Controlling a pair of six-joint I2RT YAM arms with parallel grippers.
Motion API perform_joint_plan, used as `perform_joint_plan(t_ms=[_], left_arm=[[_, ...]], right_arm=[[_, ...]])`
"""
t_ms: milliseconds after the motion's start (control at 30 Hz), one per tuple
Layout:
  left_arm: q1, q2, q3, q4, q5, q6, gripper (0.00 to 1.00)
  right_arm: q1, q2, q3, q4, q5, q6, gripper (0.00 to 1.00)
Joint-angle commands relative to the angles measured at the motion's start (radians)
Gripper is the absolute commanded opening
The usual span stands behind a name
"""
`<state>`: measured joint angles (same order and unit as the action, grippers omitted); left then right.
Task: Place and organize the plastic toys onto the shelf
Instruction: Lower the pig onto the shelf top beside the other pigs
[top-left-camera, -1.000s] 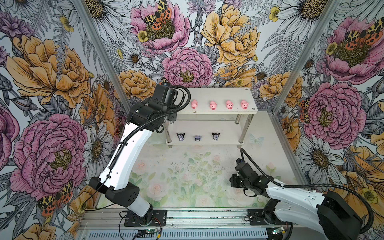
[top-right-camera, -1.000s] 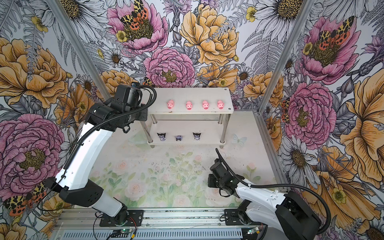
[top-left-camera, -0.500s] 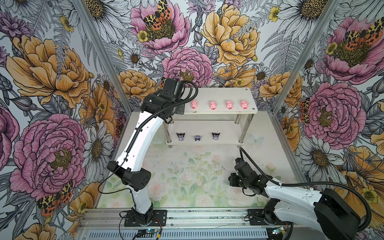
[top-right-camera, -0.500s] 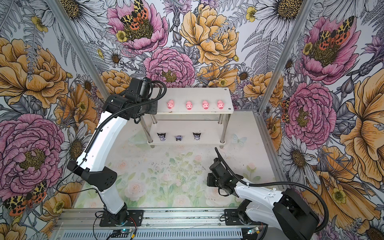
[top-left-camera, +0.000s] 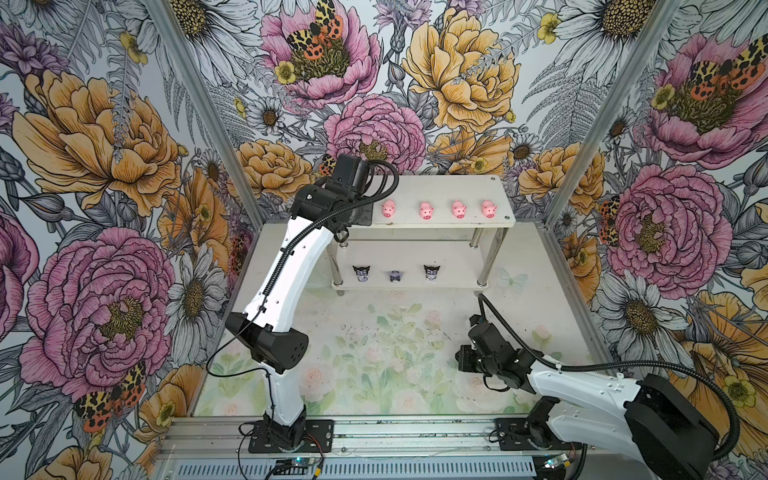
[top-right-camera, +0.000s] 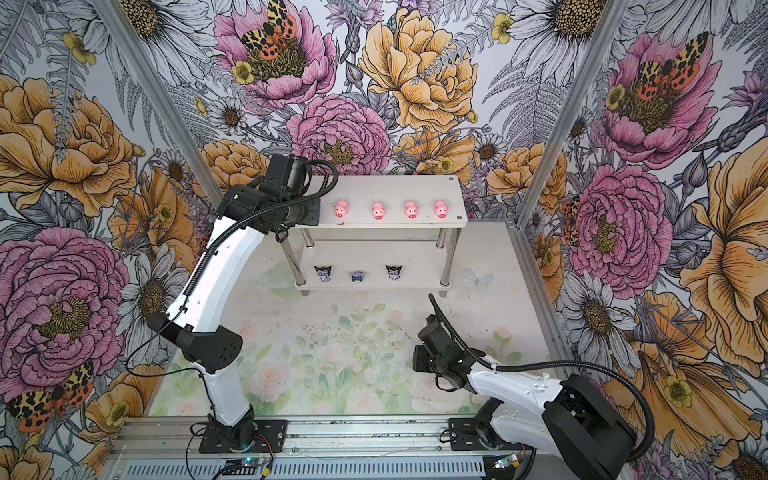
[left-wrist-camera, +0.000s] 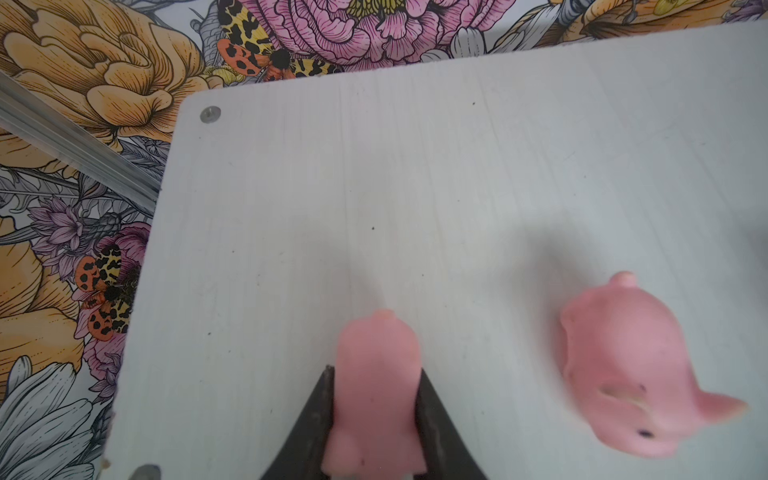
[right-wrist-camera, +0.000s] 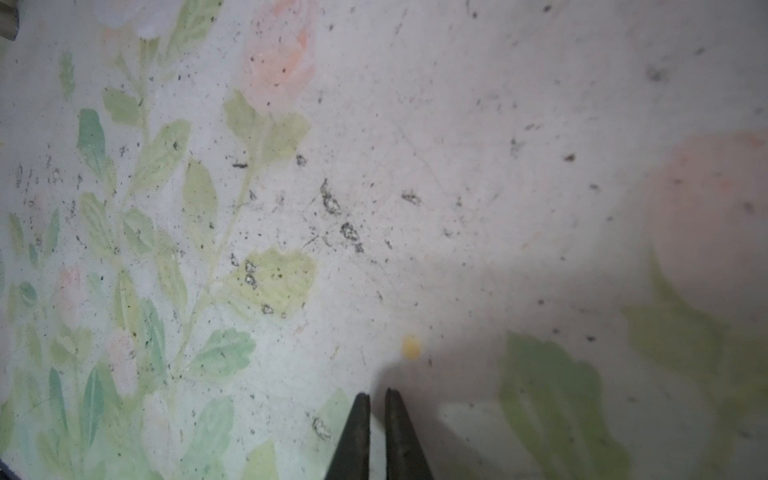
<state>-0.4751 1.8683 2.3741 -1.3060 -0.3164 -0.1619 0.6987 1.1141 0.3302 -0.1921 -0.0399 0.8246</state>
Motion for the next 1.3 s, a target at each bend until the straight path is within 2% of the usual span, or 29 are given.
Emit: perform_joint_plan(t_ms=[0, 67, 167, 400, 800, 1267], left_arm=[[0.006, 0.016, -0.004, -0.010, 0.033, -0.020, 0.35], [0.006, 0.016, -0.011, -0.009, 0.034, -0.021, 0.37], [0.007, 0.017, -0.018, -0.010, 0.043, -0.022, 0.31], [0.003, 0.008, -0.014, -0.012, 0.053, -0.033, 0.28], [-0.025, -0.022, -0.032, -0.015, 0.054, -0.042, 0.28], [-0.026, -0.038, -0.028, -0.015, 0.050, -0.053, 0.28]], right_arm=[[-0.005, 0.023, -0.031, -0.043, -0.007, -0.004, 0.12], [-0.004, 0.028, -0.030, -0.040, -0.009, -0.004, 0.12], [-0.005, 0.036, -0.030, -0.035, -0.015, -0.004, 0.12], [-0.005, 0.043, -0.033, -0.023, -0.019, -0.003, 0.12], [-0.005, 0.105, -0.026, 0.026, -0.051, -0.003, 0.13], [-0.005, 0.106, -0.031, 0.034, -0.056, 0.005, 0.12]])
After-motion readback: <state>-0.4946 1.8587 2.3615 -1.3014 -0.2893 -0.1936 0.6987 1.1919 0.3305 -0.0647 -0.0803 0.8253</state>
